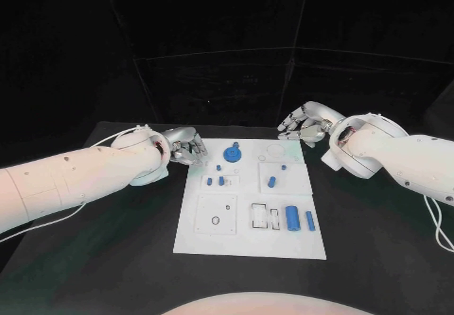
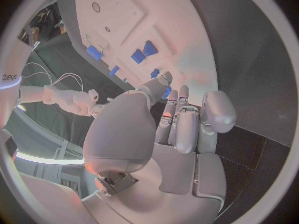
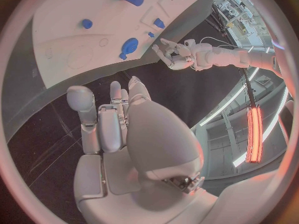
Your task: Assemble the parts on the task board
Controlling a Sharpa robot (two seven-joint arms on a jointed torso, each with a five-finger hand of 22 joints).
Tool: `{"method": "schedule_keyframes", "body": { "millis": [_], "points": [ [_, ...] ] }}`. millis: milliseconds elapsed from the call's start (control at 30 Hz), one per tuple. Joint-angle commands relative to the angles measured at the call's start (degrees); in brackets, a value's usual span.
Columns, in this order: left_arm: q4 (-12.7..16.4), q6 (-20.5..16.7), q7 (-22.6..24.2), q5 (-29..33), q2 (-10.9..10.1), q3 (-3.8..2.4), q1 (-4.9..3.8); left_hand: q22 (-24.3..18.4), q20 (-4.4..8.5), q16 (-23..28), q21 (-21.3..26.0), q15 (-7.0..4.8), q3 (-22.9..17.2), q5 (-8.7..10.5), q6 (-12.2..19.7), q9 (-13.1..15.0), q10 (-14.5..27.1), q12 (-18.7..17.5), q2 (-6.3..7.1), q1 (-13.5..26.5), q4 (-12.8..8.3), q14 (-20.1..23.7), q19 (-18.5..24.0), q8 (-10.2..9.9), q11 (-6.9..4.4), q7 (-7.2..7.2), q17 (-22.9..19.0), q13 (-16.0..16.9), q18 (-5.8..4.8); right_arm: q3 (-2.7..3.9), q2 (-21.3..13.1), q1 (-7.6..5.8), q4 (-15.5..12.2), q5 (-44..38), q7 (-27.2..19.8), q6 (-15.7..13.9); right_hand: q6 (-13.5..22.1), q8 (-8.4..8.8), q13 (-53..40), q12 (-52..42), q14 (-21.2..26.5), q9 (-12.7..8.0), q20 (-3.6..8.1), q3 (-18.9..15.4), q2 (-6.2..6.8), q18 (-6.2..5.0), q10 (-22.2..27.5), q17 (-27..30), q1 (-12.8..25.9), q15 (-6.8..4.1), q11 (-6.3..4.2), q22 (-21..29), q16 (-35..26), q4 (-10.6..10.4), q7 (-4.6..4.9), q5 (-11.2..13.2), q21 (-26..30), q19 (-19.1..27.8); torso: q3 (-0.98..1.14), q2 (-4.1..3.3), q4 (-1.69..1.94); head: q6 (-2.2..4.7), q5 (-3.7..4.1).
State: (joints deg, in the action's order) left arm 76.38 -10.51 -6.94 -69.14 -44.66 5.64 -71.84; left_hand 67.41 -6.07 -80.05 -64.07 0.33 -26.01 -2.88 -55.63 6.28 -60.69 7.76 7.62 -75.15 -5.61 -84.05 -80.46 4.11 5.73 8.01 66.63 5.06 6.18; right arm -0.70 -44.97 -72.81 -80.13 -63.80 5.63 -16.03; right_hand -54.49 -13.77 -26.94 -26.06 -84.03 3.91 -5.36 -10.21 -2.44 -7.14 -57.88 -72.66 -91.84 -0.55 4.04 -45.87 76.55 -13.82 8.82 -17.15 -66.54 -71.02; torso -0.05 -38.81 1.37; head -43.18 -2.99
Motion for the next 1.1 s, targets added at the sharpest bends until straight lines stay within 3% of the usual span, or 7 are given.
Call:
{"method": "schedule_keyframes", "body": {
  "millis": [33, 200, 267, 400, 533, 633, 1100],
  "points": [
    [0.8, -7.3, 7.2, 15.7, -1.3, -0.21, -0.19, -2.3, -0.27, 1.1, 2.9, 0.20, 0.0, -0.28, -1.8, 0.2, -1.2, 1.2, -0.73, -0.3, 0.2, 0.0, 1.3, 1.1, -0.16, 0.82, -1.5, 0.3, 0.46, -0.06, -0.6, 0.33, -0.2, -9.4, 0.1, 1.7, -1.1, 0.68, 3.7, 3.8, -2.2, -0.1, 0.02, 0.9, 0.22, -0.72, -1.7, 0.1, -2.0, -0.03, -0.22, -0.1, -0.4, 0.1, -0.15, 0.6, 0.2, -0.8, 0.01, 0.11, -0.08, 0.36, 0.39],
    [3.3, -12.8, 16.4, 34.3, -3.1, -0.31, -0.27, -10.1, 0.36, 6.5, 13.0, -0.74, -0.9, -0.36, -4.7, 0.5, -7.0, 5.9, -2.26, -1.7, -0.3, 4.3, 6.4, 2.8, -1.56, 0.22, -10.9, 2.2, 2.48, -0.15, -1.5, 1.35, -0.9, -16.6, 0.7, 2.0, -2.8, 2.03, 7.6, 7.4, -2.4, -0.1, 0.13, 2.7, 0.68, -0.62, -3.6, -0.2, -5.1, -0.17, -0.37, -0.4, -0.1, 0.9, -0.87, 3.7, 0.1, -1.1, -0.09, -0.01, 0.04, 0.97, 2.41],
    [4.7, -13.6, 19.6, 40.6, -3.7, -0.31, -0.26, -12.8, 0.63, 8.5, 16.6, -0.94, -0.7, -0.40, -5.0, 0.4, -6.8, 7.1, -2.57, -1.6, -0.2, 5.9, 8.3, 3.1, -1.79, 0.05, -14.0, 2.8, 3.02, -0.25, -1.9, 2.01, -1.3, -19.6, 1.0, 2.0, -3.1, 2.43, 8.6, 8.3, -2.5, -0.1, 0.06, 3.1, 0.96, -0.59, -3.7, -0.3, -5.4, -0.17, -0.26, -0.4, 0.0, 0.9, -1.00, 3.9, 0.2, -1.2, -0.19, 0.03, 0.05, 1.20, 3.62],
    [6.9, -13.6, 24.1, 49.8, -4.5, -0.28, -0.16, -15.6, 0.70, 10.5, 20.4, -0.91, -0.2, -0.34, -5.4, 0.3, -6.1, 8.2, -2.78, -1.3, -0.1, 7.4, 10.1, 3.4, -1.85, 0.06, -16.9, 3.5, 3.59, -0.86, -2.1, 3.05, -2.1, -23.9, 1.6, 2.0, -3.2, 3.10, 10.0, 9.7, -2.5, -0.1, -0.09, 3.4, 1.45, -0.55, -3.3, -0.3, -5.2, 0.05, -0.02, -0.5, -0.1, 0.5, -0.95, 4.0, 0.1, -1.3, -0.04, 0.00, -0.13, 1.67, 4.55],
    [8.9, -12.3, 28.2, 57.5, -5.2, -0.23, 0.02, -16.8, 0.67, 11.1, 22.0, -0.88, 0.0, -0.35, -5.4, 0.2, -5.7, 8.9, -3.25, -1.4, 0.1, 8.0, 10.9, 3.6, -1.83, 0.09, -17.8, 3.9, 3.79, -1.40, -2.0, 3.93, -2.5, -27.4, 2.3, 1.9, -2.8, 4.02, 11.5, 11.0, -2.5, -0.2, -0.29, 3.7, 1.99, -0.50, -3.1, 0.0, -5.0, 0.28, 0.28, -0.8, -0.3, -0.1, -0.74, 4.0, -0.1, -1.5, 0.08, -0.03, -0.21, 1.94, 4.94],
    [9.8, -11.7, 30.5, 60.4, -5.5, -0.21, 0.12, -16.9, 0.67, 11.2, 22.3, -0.88, 0.0, -0.35, -5.4, 0.2, -5.6, 9.4, -3.53, -1.5, 0.1, 8.1, 11.0, 3.7, -1.87, 0.12, -17.9, 4.1, 3.78, -1.56, -1.7, 4.51, -2.4, -28.9, 2.6, 2.0, -2.5, 4.67, 12.5, 11.8, -2.5, -0.2, -0.43, 3.9, 2.43, -0.50, -2.8, 0.0, -4.8, 0.46, 0.54, -0.8, -0.3, -0.4, -0.50, 4.0, -0.1, -1.5, -0.04, -0.06, -0.05, 1.98, 5.32],
    [10.3, -10.8, 33.2, 65.7, -5.5, -0.14, 0.30, -18.0, 0.68, 11.6, 23.7, -0.86, 0.3, -0.34, -5.3, 0.1, -5.0, 10.4, -3.89, -1.8, 0.0, 8.6, 11.6, 3.8, -1.87, 0.15, -18.7, 4.6, 3.98, -1.75, 0.1, 5.59, -1.2, -30.6, 3.3, 4.8, -1.4, 6.74, 15.7, 14.0, -2.4, -0.2, -1.05, 5.1, 3.41, -0.54, -1.7, 0.2, -4.8, 1.15, 1.48, -0.6, -0.4, -1.1, 0.40, 4.0, 0.1, -1.5, 0.00, -0.09, -0.12, 1.73, 4.77]
  ]
}}
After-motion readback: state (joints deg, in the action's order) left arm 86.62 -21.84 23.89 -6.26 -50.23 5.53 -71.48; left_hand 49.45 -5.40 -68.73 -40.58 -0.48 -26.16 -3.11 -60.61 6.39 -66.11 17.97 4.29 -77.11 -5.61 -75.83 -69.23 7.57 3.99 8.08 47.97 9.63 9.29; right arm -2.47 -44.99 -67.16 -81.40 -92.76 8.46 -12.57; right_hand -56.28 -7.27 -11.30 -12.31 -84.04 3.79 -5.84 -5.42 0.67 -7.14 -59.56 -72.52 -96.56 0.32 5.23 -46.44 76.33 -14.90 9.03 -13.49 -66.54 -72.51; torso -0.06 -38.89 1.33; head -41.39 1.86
